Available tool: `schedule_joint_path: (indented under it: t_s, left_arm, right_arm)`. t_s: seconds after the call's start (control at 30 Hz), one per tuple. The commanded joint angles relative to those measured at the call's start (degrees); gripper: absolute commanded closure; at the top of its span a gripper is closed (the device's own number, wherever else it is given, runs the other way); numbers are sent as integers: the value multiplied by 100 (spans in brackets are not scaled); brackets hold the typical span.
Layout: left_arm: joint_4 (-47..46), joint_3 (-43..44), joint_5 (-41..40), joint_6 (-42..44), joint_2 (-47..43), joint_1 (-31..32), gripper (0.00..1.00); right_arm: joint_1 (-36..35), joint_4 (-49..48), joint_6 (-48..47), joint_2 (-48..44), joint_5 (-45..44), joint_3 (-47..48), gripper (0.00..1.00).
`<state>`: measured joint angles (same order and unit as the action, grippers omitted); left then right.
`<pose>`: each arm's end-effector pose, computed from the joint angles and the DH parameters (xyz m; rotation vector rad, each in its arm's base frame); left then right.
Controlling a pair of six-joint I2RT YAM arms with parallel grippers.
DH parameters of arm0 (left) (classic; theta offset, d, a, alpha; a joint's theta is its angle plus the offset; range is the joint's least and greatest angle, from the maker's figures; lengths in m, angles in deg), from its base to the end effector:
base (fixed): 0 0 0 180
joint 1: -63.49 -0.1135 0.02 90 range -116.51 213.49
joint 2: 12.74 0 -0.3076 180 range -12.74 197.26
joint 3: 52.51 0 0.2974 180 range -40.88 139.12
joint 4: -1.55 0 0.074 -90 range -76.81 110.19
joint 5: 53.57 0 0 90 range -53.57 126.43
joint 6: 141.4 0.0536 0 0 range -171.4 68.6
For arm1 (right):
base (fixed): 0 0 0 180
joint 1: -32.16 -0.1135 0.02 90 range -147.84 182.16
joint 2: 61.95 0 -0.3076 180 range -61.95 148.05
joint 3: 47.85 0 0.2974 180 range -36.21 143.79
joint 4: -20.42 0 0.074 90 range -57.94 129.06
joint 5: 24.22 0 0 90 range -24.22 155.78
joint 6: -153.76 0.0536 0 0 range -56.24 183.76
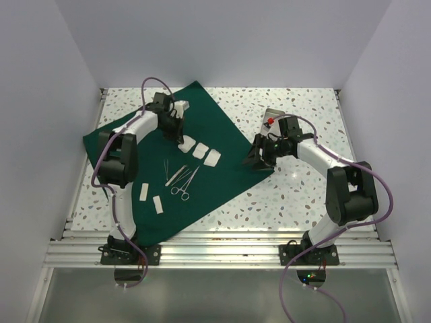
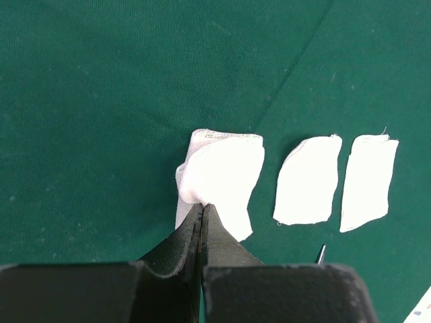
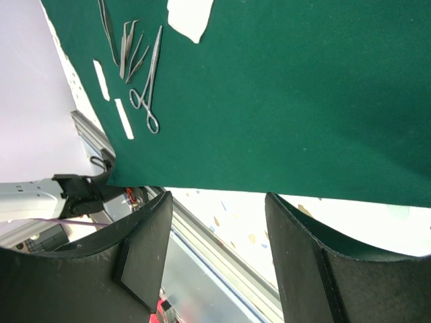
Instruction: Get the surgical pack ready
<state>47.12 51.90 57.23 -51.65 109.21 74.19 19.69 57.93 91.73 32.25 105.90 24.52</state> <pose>0.5099 -0.1157 0.1742 0.3583 2.6369 -0.5463 0.3609 0.1152 0.2108 0.0945 2.6607 1.1587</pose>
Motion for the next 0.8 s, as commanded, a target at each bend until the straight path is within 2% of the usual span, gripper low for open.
schedule_joint_path:
  t_s: [0.0, 0.53, 0.77]
  left_arm:
    - [-124, -13, 100, 166, -242, 37, 100]
    - [-133, -31, 223, 210, -216, 81, 100]
    - [8, 223, -365, 157, -40, 90, 100]
  right_arm:
    - [-10, -99, -90, 47, 189, -17, 39]
    - [-10, -100, -98, 46, 189, -26, 39]
    - [-10, -82, -107, 47, 189, -26, 39]
